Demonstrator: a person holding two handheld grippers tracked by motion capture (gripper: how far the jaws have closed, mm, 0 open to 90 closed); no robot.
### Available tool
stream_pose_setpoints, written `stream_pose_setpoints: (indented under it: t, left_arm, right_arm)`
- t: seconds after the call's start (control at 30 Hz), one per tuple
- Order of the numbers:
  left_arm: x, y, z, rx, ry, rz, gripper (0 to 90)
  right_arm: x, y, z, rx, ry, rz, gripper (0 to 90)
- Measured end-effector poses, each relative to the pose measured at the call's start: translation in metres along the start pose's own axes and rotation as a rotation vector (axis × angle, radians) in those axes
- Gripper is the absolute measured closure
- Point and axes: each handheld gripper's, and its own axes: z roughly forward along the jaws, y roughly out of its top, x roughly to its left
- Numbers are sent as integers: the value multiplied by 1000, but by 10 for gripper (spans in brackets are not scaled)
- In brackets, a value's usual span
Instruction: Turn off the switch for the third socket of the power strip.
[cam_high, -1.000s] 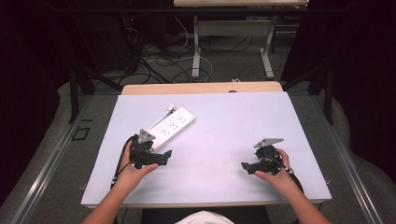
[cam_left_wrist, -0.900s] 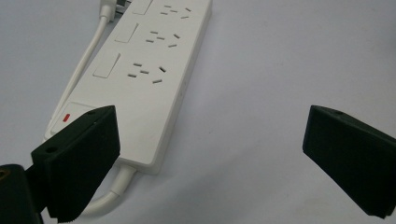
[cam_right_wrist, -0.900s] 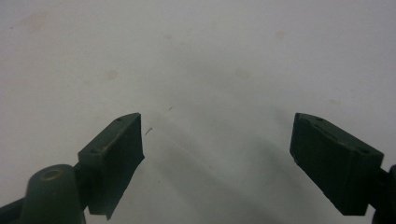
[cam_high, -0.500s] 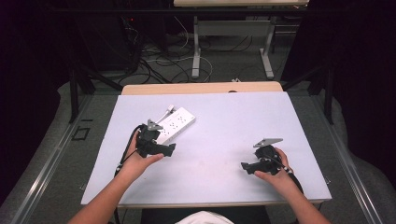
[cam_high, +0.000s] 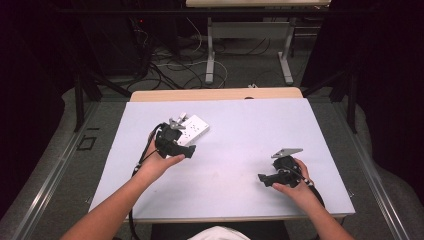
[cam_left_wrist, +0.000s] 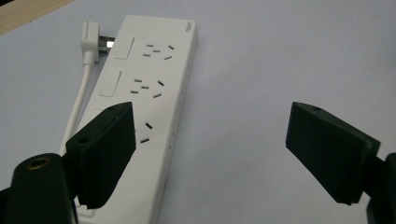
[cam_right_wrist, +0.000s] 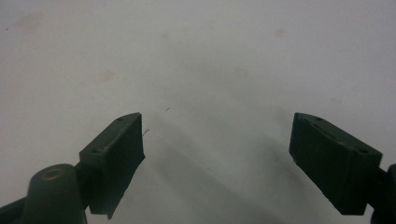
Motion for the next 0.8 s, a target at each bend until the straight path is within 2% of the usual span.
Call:
stream_pose_setpoints:
  t: [0.23,0.4,0.63,0.8]
  left_arm:
    - [-1,12,3,11,-11,11,162]
    - [0,18,7,21,6,23,169]
    - [1,25,9,64,9,20,213]
    - [3,33,10,69,14,8,240]
  right_arm:
    - [0,0,1,0,3,-4,170]
    - [-1,-1,1,-2,5,-7,170]
    - [-1,-1,1,-4,6,-11,170]
    - [-1,-1,2,-2,8,-9,170]
